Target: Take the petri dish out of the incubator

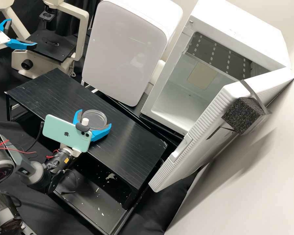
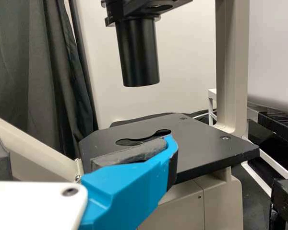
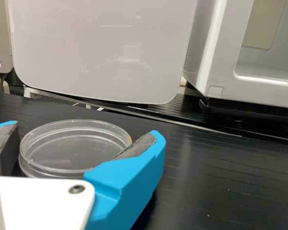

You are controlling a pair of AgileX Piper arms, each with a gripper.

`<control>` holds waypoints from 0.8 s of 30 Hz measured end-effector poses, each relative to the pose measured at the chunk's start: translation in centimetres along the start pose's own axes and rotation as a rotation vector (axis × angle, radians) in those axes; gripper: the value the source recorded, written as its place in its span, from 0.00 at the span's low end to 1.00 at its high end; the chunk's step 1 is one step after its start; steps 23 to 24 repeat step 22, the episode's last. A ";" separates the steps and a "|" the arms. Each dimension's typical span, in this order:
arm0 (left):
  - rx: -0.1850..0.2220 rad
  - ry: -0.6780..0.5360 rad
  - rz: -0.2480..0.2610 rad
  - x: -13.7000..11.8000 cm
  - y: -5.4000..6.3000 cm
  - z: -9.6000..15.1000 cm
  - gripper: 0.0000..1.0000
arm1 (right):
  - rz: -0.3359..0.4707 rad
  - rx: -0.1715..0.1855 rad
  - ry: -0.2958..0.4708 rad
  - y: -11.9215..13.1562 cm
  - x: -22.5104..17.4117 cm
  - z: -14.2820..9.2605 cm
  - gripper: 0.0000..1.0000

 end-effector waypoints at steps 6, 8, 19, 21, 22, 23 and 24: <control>0.000 0.000 0.000 0.0 0.0 0.0 1.00 | 0.091 0.023 0.001 1.5 -1.5 -0.6 1.00; 0.000 0.000 0.000 0.0 0.0 0.0 1.00 | 0.133 0.045 0.009 1.9 -2.3 -1.0 1.00; 0.000 0.000 0.000 0.0 0.0 0.0 1.00 | 0.295 0.143 -0.001 2.8 -4.4 -1.8 1.00; 0.000 0.000 0.000 0.0 0.0 0.0 1.00 | 0.291 0.168 -0.002 2.7 -4.3 -1.7 1.00; 0.000 0.000 0.000 0.0 0.0 0.0 1.00 | 0.292 0.176 -0.004 2.7 -4.3 -1.6 1.00; 0.000 0.000 0.000 0.0 0.0 0.0 1.00 | 0.292 0.176 -0.004 2.7 -4.3 -1.6 1.00; 0.000 0.000 0.000 0.0 0.0 0.0 1.00 | 0.292 0.176 -0.004 2.7 -4.3 -1.6 1.00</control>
